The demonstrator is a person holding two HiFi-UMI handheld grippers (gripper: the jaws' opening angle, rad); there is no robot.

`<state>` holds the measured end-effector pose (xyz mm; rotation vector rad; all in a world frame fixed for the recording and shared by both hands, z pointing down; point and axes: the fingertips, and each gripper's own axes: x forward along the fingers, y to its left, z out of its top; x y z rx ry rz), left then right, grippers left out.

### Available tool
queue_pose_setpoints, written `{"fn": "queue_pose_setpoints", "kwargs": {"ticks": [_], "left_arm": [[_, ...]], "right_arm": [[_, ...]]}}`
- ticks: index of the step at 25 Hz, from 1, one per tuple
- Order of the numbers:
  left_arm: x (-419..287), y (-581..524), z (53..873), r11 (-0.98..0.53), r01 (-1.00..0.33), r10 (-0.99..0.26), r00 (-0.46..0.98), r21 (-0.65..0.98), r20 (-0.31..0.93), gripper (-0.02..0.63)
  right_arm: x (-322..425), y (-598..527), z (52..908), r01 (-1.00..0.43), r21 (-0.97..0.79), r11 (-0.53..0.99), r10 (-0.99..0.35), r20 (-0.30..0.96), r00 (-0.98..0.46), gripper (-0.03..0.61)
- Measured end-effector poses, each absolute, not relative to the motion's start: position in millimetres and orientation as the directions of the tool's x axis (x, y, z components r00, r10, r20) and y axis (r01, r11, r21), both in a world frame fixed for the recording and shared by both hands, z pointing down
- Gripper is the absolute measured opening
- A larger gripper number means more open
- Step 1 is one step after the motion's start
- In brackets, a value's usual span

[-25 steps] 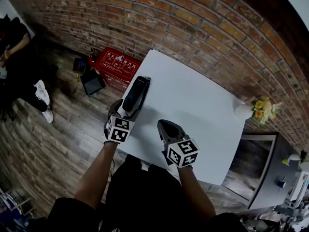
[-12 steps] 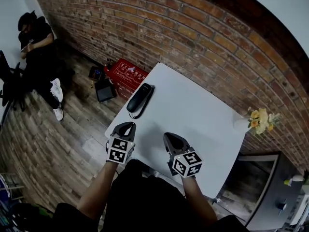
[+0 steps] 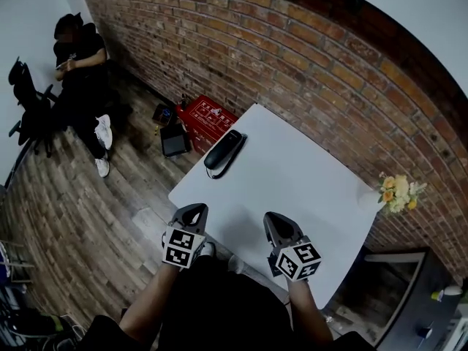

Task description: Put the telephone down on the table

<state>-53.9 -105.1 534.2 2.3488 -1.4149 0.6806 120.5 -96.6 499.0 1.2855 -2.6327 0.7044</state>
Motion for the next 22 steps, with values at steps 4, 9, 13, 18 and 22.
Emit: {"fn": "queue_pose_setpoints", "kwargs": {"ticks": [4,9,13,18,22], "left_arm": [[-55.1,-97.6,519.6,-0.48,-0.877,-0.74,0.422,0.029,0.524,0.014],[-64.0,-100.1,510.9,-0.511,-0.859,-0.733,0.455,0.032,0.506,0.014],[-82.1,-111.2,509.9,-0.512,-0.857,-0.729,0.464,0.049,0.504,0.014],[-88.9,-123.8,507.5,-0.52,-0.851,-0.724,0.486,0.077,0.489,0.014],[-89.0,-132.7,506.4,-0.515,-0.853,-0.73,0.487,0.083,0.479,0.014]], "right_arm": [[120.3,-93.8,491.2,-0.779,-0.356,0.517,-0.726,0.299,-0.619,0.021],[109.2,-90.6,479.4,-0.772,-0.346,0.533,-0.725,0.284,-0.627,0.021],[97.5,-96.1,475.2,-0.781,-0.341,0.524,-0.737,0.279,-0.616,0.021],[86.7,-101.9,473.1,-0.786,-0.335,0.52,-0.744,0.274,-0.609,0.021],[86.0,-109.4,472.3,-0.791,-0.329,0.517,-0.75,0.272,-0.603,0.021]]}}
